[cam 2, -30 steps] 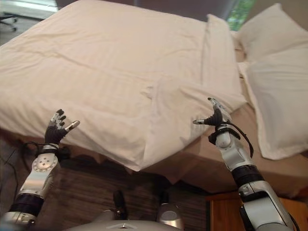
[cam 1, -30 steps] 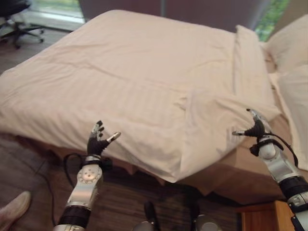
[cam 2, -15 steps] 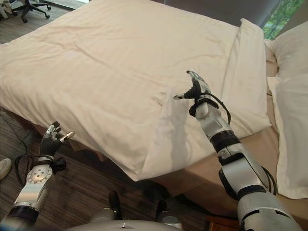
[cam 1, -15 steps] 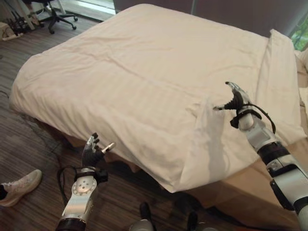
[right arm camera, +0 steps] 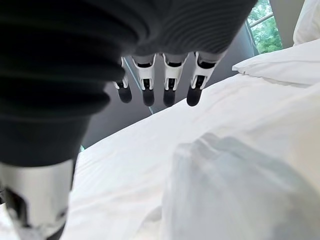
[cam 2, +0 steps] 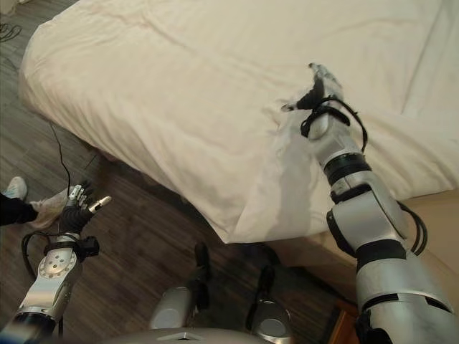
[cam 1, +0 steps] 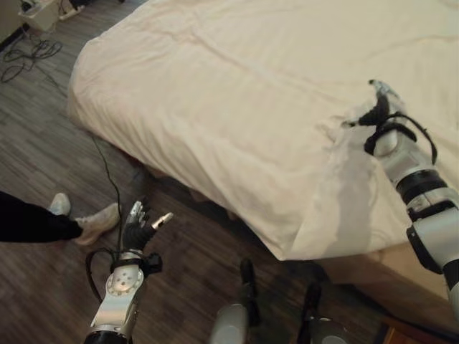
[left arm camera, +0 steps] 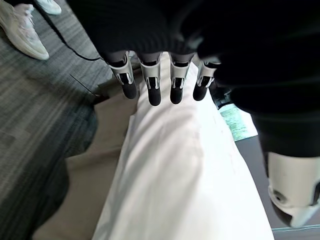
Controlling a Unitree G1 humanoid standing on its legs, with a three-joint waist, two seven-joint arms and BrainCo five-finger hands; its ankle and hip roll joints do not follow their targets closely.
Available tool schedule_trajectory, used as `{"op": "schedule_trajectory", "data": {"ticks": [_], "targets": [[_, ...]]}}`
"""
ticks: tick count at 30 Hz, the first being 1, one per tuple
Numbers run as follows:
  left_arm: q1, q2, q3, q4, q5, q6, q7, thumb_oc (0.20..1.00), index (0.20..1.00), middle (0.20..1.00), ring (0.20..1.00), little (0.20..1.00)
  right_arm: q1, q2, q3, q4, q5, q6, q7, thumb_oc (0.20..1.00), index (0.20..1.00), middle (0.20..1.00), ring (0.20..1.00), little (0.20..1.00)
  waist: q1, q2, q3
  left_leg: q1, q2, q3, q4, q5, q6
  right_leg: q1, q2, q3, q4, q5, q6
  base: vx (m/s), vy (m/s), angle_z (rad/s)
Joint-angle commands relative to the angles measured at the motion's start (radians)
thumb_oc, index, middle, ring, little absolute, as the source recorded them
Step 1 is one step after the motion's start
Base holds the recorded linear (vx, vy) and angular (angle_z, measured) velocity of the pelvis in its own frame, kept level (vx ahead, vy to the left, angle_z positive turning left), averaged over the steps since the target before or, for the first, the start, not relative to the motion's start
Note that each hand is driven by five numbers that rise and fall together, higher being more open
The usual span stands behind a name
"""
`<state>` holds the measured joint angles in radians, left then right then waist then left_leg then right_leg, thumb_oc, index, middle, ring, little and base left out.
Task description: Making the bed.
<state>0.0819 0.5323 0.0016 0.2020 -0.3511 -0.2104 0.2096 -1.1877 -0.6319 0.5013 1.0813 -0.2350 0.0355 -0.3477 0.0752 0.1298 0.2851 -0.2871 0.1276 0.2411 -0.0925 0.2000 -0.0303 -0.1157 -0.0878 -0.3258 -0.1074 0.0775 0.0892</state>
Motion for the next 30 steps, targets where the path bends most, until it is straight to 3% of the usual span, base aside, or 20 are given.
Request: {"op": "schedule_trajectory", "data": {"ticks": [1,7,8,9,10,11,17,18,23,24,25,26,30], "targets": [[-0.145,0.058,-0.015,-0.052,-0.019,-0.085,0.004,1.000,1.000,1.000,1.000,1.000,-0.170,-0.080,0.101,0.032,0.022,-0.038,-0.069,1.000,1.000,1.000,1.000,1.000,0.013,-0.030,0.042,0.068,0.097,0.043,0.005,-0.065,-0.154,-0.073,-0.071,0.004,0.020,-0.088,0.044,-0.10,-0.068,0.07],[-0.146,0.035,-0.039,-0.115,-0.003,-0.082,-0.005,1.000,1.000,1.000,1.000,1.000,-0.150,-0.116,0.114,0.113,0.045,-0.031,-0.064,1.000,1.000,1.000,1.000,1.000,0.003,-0.005,0.048,0.048,0.108,0.064,0.005,-0.059,-0.156,-0.108,-0.060,0.026,0.020,-0.090,0.045,-0.04,-0.006,-0.03],[-0.138,0.030,-0.044,-0.124,0.006,-0.079,-0.010,1.000,1.000,1.000,1.000,1.000,-0.134,-0.114,0.117,0.135,0.045,-0.029,-0.047,0.598,0.598,0.598,0.598,0.598,-0.003,0.001,0.049,0.055,0.104,0.073,0.005,-0.060,-0.154,-0.111,-0.063,0.035,0.020,-0.084,0.048,-0.04,0.042,-0.10],[-0.138,0.030,-0.044,-0.124,0.006,-0.079,-0.010,1.000,1.000,1.000,1.000,1.000,-0.134,-0.114,0.118,0.135,0.045,-0.029,-0.047,0.526,0.526,0.526,0.526,0.526,-0.002,0.000,0.049,0.055,0.104,0.074,0.005,-0.060,-0.154,-0.111,-0.063,0.036,0.020,-0.084,0.048,-0.03,0.051,-0.15],[-0.136,0.029,-0.048,-0.124,0.009,-0.078,-0.014,1.000,1.000,1.000,1.000,1.000,-0.126,-0.118,0.116,0.138,0.048,-0.029,-0.043,0.294,0.294,0.294,0.294,0.294,-0.009,0.002,0.050,0.059,0.101,0.077,0.005,-0.063,-0.153,-0.115,-0.066,0.041,0.020,-0.079,0.050,-0.03,0.060,-0.17],[-0.155,0.018,-0.072,-0.046,0.030,-0.077,0.002,1.000,1.000,1.000,1.000,1.000,-0.117,-0.104,0.108,0.134,0.052,-0.027,-0.045,0.200,0.200,0.200,0.200,0.200,-0.021,0.002,0.051,0.062,0.097,0.085,0.005,-0.066,-0.150,-0.120,-0.069,0.050,0.020,-0.075,0.052,-0.06,0.117,-0.18],[-0.200,-0.029,-0.127,0.046,0.016,-0.082,0.007,1.000,1.000,1.000,1.000,1.000,-0.072,-0.108,0.059,0.158,0.084,-0.024,-0.073,0.200,0.200,0.200,0.200,0.200,-0.051,0.000,0.052,0.100,0.078,0.094,0.005,-0.091,-0.132,-0.100,-0.083,0.063,0.020,-0.068,0.061,-0.04,0.092,-0.09],[-0.200,-0.049,-0.125,0.068,0.006,-0.067,0.005,1.000,1.000,1.000,1.000,1.000,0.088,-0.089,-0.038,0.017,0.106,-0.030,-0.105,0.200,0.200,0.200,0.200,0.200,-0.092,-0.025,0.043,0.150,0.063,0.104,0.005,-0.120,-0.115,-0.065,-0.092,0.079,0.020,-0.058,0.065,0.01,0.127,-0.05],[-0.200,-0.074,-0.099,0.094,0.015,-0.035,0.024,1.000,1.000,1.000,1.000,1.000,0.362,-0.030,-0.185,-0.258,0.067,-0.013,-0.125,0.200,0.200,0.200,0.200,0.200,-0.140,-0.070,0.011,0.216,0.050,0.123,0.005,-0.155,-0.094,-0.021,-0.099,0.098,0.020,-0.048,0.067,0.05,0.118,-0.11],[-0.197,-0.092,-0.087,0.110,0.031,-0.010,0.031,1.000,1.000,1.000,1.000,1.000,0.563,0.012,-0.255,-0.418,0.016,-0.004,-0.109,0.200,0.200,0.200,0.200,0.200,-0.169,-0.096,-0.019,0.253,0.044,0.134,0.005,-0.174,-0.082,0.005,-0.103,0.109,0.020,-0.046,0.069,0.04,0.085,-0.28],[-0.198,-0.091,-0.087,0.109,0.031,-0.010,0.031,1.000,1.000,1.000,1.000,1.000,0.564,0.012,-0.256,-0.419,0.016,-0.003,-0.109,0.200,0.200,0.200,0.200,0.200,-0.168,-0.097,-0.020,0.250,0.044,0.135,0.005,-0.171,-0.082,0.001,-0.103,0.110,0.020,-0.042,0.068,0.13,0.195,-0.34],[-0.187,-0.113,-0.069,0.120,0.053,0.015,0.027,1.000,1.000,1.000,1.000,1.000,0.804,0.029,-0.357,-0.558,-0.024,-0.010,-0.073,0.200,0.200,0.200,0.200,0.200,-0.216,-0.135,-0.058,0.309,0.036,0.159,0.005,-0.198,-0.070,0.036,-0.105,0.128,0.020,-0.042,0.072,0.08,0.110,-0.27],[-0.160,-0.125,-0.059,0.124,0.078,0.042,0.016,1.000,1.000,1.000,1.000,1.000,1.007,0.056,-0.433,-0.625,-0.070,-0.008,-0.042,0.200,0.200,0.200,0.200,0.200,-0.251,-0.162,-0.080,0.352,0.034,0.175,0.005,-0.213,-0.063,0.066,-0.106,0.139,0.020,-0.044,0.073,0.06,0.068,-0.32]]}}
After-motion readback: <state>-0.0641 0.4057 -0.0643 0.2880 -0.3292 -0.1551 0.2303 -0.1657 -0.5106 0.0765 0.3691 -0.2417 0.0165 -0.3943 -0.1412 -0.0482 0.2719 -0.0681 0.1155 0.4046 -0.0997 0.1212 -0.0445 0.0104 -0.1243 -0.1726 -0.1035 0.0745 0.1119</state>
